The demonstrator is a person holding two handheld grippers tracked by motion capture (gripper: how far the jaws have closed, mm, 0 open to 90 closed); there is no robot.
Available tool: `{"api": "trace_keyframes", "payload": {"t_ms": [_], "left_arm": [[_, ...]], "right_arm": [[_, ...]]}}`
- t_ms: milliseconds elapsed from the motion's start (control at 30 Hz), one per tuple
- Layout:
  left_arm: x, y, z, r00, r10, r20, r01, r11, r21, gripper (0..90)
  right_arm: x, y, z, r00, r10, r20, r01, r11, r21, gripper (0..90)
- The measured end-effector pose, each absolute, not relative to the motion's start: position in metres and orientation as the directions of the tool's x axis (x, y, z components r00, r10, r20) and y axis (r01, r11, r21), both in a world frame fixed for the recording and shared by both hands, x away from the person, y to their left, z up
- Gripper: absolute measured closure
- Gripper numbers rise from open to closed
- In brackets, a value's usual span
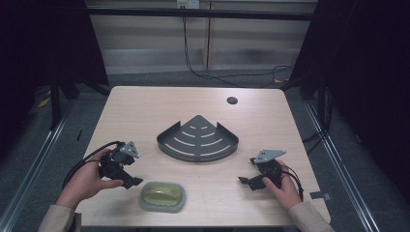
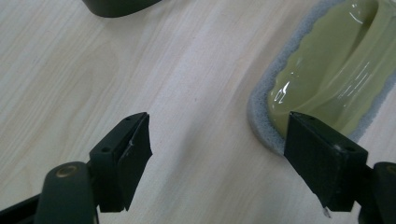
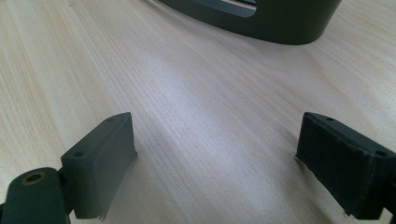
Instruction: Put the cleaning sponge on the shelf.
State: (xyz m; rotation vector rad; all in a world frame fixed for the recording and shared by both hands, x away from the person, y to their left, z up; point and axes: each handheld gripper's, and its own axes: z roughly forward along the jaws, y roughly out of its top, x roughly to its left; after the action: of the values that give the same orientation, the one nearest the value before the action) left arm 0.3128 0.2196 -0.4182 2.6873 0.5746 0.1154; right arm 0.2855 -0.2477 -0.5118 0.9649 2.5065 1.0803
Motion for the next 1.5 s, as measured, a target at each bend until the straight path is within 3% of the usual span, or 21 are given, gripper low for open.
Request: {"api": "trace_keyframes", "payload": {"t_ms": [933,1500], "left_arm": [[0.306,0.183,-0.403,0.951,0.306,-0.035,0.302,-0.901,0.311,24.5],[0.299,0.164,-0.399,0.968,0.241,-0.063,0.249,-0.931,0.265,30.5]], "right_arm": [[0.285,-0.248,-0.512,-0.751,0.659,0.034,0.477,0.507,0.718,10.7],[0.286,-0.248,-0.512,-0.751,0.659,0.033,0.477,0.507,0.718,10.7]]}}
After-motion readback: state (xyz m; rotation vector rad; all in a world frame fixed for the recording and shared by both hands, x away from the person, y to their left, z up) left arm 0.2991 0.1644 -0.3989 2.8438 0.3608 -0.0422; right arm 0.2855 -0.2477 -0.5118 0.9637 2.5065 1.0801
